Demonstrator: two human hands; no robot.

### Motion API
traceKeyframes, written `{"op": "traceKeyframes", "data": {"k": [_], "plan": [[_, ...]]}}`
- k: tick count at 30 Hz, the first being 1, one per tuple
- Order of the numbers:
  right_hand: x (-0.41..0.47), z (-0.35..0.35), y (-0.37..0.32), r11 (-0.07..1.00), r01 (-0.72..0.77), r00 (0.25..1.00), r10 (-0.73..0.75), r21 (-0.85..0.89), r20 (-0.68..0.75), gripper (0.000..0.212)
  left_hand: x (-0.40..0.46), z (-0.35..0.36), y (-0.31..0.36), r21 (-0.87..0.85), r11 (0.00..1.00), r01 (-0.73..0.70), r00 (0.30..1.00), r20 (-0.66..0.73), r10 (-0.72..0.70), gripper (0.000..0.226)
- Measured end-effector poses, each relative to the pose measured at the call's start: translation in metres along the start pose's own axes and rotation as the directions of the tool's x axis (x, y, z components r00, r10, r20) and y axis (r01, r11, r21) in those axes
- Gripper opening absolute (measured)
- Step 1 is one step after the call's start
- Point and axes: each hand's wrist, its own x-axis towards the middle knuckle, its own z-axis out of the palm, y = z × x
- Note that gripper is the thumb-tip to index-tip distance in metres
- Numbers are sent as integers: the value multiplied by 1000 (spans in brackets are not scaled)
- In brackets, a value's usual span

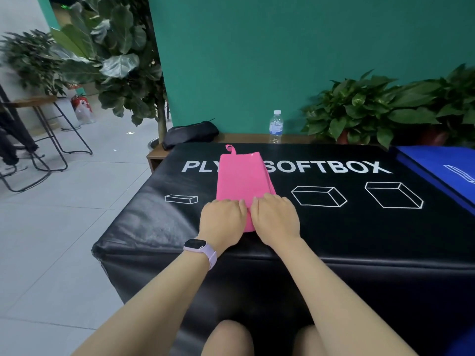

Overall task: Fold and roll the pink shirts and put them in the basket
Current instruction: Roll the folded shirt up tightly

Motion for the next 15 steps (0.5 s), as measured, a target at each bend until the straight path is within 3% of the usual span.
{"op": "traceKeyframes", "data": {"k": [4, 6, 9, 11, 15], "plan": [[-18, -2, -3, 992, -38, 993, 52, 124, -105, 45, -29, -10, 8, -105, 994, 23, 997, -67, -30, 39], [-21, -4, -2, 996, -25, 991, 37, 90, -129, 46, -41, -13, 15, -149, 983, 107, 977, -167, -131, 45], [-7, -5, 3, 995, 87, 990, -80, -57, 119, 30, -54, -10, 24, -218, 963, 161, 932, -287, -221, 32], [5, -6, 6, 992, 118, 964, -105, -40, 245, 26, -57, -4, 25, -199, 968, 155, 934, -290, -209, 33], [5, -6, 1, 992, -63, 980, 42, 106, 193, 44, -42, -3, 18, -184, 971, 153, 947, -252, -197, 37]]}}
